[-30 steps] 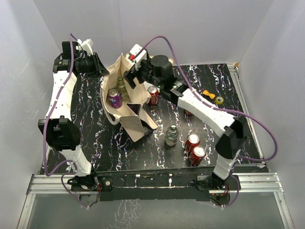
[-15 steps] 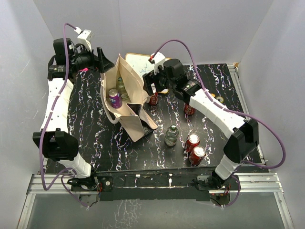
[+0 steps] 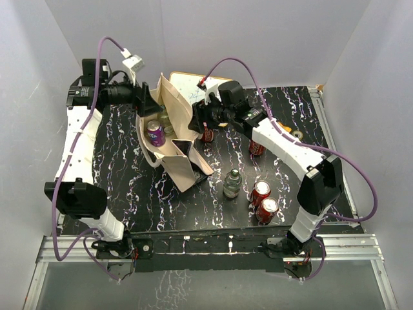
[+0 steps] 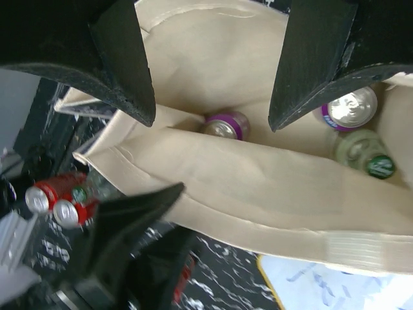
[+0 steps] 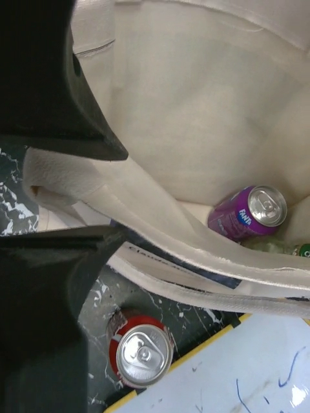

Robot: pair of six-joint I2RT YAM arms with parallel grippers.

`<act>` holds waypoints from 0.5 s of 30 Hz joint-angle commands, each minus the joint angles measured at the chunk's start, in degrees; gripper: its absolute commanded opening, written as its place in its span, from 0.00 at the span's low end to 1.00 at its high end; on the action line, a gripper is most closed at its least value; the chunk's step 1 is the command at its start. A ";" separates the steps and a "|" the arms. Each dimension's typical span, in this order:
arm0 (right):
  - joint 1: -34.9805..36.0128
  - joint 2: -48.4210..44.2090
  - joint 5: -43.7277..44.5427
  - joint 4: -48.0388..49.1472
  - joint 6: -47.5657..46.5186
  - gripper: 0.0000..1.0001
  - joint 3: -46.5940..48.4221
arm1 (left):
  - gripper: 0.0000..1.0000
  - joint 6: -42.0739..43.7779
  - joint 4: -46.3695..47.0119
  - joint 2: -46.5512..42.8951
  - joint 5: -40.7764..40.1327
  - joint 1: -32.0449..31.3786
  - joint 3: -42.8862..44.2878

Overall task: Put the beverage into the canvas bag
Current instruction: Pick up the drink from the center of the board.

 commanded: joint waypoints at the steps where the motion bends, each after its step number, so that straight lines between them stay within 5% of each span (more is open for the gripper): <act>1: -0.03 2.19 -3.60 0.54 0.64 0.37 6.58 | 0.69 14.83 -15.72 -0.48 1.82 -3.80 1.37; 5: -0.85 1.39 -1.66 -2.55 -1.06 0.08 10.32 | 0.69 23.60 -24.44 1.87 -0.64 -7.36 2.23; 15: -1.91 -4.01 -0.06 -4.56 -12.25 0.08 7.17 | 0.70 35.84 -31.79 2.01 -1.39 -9.38 -3.74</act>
